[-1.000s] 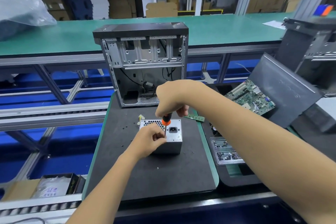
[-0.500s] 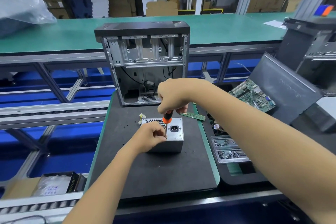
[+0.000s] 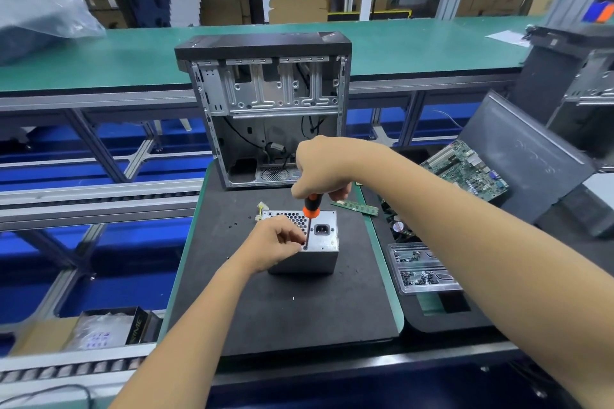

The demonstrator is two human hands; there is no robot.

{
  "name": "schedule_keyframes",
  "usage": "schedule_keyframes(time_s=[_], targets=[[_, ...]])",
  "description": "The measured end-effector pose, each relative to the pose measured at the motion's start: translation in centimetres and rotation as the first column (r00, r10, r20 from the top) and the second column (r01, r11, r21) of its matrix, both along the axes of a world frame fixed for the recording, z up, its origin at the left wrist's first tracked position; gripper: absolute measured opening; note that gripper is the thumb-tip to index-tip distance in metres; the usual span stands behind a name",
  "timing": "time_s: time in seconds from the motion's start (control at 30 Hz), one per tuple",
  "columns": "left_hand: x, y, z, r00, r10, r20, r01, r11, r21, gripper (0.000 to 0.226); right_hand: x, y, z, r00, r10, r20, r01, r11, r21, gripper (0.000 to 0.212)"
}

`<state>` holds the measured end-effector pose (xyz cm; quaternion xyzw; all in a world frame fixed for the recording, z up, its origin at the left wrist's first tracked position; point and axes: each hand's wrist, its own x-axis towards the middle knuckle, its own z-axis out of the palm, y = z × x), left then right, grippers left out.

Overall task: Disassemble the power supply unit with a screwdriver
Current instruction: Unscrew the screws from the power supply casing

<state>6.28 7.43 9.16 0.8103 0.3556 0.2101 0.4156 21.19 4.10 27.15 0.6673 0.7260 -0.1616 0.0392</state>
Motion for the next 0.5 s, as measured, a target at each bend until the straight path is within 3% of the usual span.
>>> schedule_keyframes(time_s=[0.23, 0.5], targets=[[0.6, -0.1, -0.9, 1.0, -0.012, -0.017, 0.013, 0.998, 0.063, 0.005, -1.7, -0.4, -0.3, 0.969, 0.243, 0.035, -0.243, 0.97, -0.018, 0.026], [0.4, 0.2, -0.4, 0.997, -0.038, -0.065, 0.045, 0.994, 0.1, 0.009, -1.4, -0.4, -0.2, 0.99, -0.009, -0.139, 0.01, 1.0, 0.006, 0.018]])
